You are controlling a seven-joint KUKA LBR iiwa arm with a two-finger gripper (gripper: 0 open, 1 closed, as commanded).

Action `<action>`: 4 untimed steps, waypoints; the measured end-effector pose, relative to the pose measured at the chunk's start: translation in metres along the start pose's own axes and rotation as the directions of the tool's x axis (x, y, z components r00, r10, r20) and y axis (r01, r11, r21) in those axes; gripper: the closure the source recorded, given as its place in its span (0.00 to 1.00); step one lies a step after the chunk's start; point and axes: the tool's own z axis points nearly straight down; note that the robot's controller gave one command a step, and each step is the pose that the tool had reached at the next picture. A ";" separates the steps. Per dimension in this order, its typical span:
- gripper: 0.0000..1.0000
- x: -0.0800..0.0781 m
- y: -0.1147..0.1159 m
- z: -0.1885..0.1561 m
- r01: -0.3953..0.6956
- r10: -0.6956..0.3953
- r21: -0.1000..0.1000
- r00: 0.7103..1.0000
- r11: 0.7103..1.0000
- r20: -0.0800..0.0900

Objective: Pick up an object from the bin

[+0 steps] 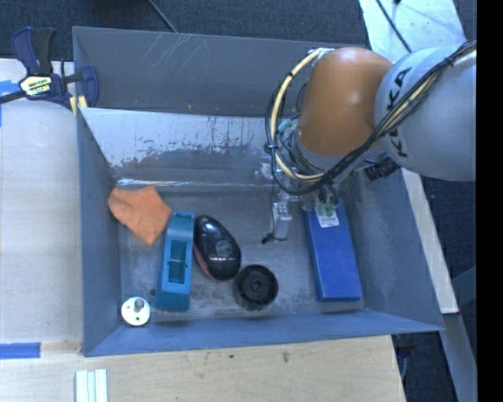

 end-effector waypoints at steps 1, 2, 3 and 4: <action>0.00 -0.002 0.000 -0.005 0.000 0.000 0.000 1.000 1.000 0.008; 0.00 0.003 0.017 0.051 0.026 -0.026 0.000 1.000 1.000 0.014; 0.00 0.027 0.012 0.076 -0.022 0.022 -0.003 1.000 1.000 0.018; 1.00 0.043 0.045 0.077 0.261 -0.261 0.002 0.965 0.965 0.009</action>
Offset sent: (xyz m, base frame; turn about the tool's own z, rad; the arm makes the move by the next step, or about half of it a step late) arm -0.0088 0.0261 -0.0800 -0.0370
